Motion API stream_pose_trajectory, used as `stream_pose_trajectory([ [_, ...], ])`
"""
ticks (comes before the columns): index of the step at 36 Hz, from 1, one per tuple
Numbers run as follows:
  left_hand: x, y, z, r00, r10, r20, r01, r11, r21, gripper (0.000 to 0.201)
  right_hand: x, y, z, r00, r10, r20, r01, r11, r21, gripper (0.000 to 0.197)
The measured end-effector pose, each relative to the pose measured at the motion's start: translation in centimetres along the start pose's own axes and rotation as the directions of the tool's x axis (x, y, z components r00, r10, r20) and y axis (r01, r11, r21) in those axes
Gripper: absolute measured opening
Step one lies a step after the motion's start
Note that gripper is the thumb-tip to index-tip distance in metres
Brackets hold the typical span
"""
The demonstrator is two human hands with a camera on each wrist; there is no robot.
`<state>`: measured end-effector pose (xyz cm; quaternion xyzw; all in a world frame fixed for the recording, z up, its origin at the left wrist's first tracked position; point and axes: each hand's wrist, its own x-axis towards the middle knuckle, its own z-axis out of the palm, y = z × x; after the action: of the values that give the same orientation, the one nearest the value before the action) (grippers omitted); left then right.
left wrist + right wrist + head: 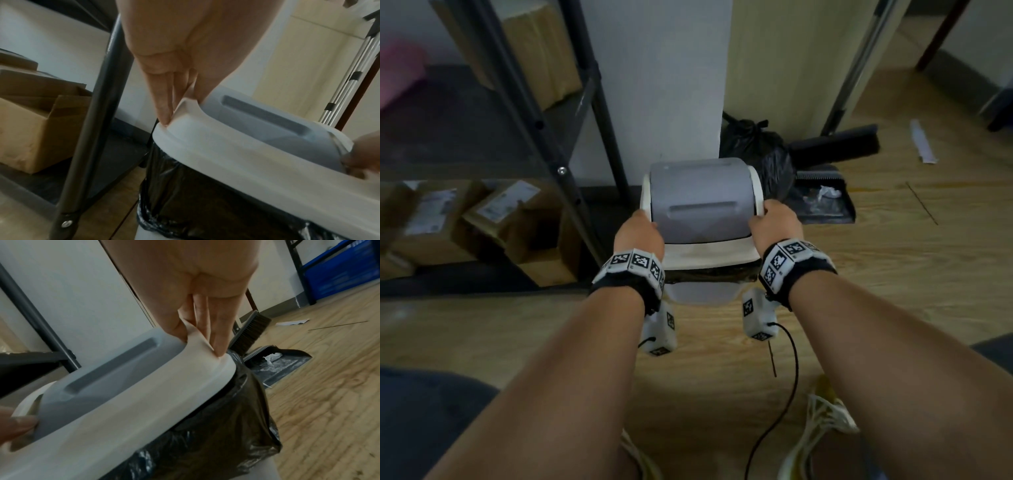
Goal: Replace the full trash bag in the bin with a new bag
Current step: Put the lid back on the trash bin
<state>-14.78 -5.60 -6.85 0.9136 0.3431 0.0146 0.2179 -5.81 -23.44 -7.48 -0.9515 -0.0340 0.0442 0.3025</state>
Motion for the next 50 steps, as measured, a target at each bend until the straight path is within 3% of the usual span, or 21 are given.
stream_pose_trajectory([
  [11, 0.9, -0.8, 1.2, 1.0, -0.001, 0.02, 0.003, 0.993, -0.118, 0.029, -0.5, 0.7, 0.3, 1.0, 0.01, -0.012, -0.011, 0.999, -0.044, 0.027],
  [19, -0.2, -1.6, 2.6, 0.995, -0.064, 0.077, 0.08, 0.971, -0.224, 0.036, -1.2, 1.3, 0.5, 0.999, 0.032, 0.033, -0.031, 0.999, -0.023, 0.011],
  [24, -0.8, -1.9, 3.3, 0.987, -0.086, 0.135, 0.122, 0.953, -0.277, 0.041, -2.1, 2.0, 0.8, 0.991, -0.005, 0.134, 0.031, 0.981, -0.191, 0.033],
  [36, 0.2, -1.6, 3.5, 0.983, -0.114, 0.144, 0.153, 0.943, -0.295, 0.042, -1.0, 2.1, 1.8, 0.988, 0.065, 0.139, -0.057, 0.997, -0.059, 0.04],
  [50, 4.7, -1.4, 3.6, 0.989, -0.112, 0.1, 0.138, 0.94, -0.311, 0.045, 4.5, -0.4, 3.0, 0.979, 0.111, 0.174, -0.128, 0.987, 0.092, 0.04],
])
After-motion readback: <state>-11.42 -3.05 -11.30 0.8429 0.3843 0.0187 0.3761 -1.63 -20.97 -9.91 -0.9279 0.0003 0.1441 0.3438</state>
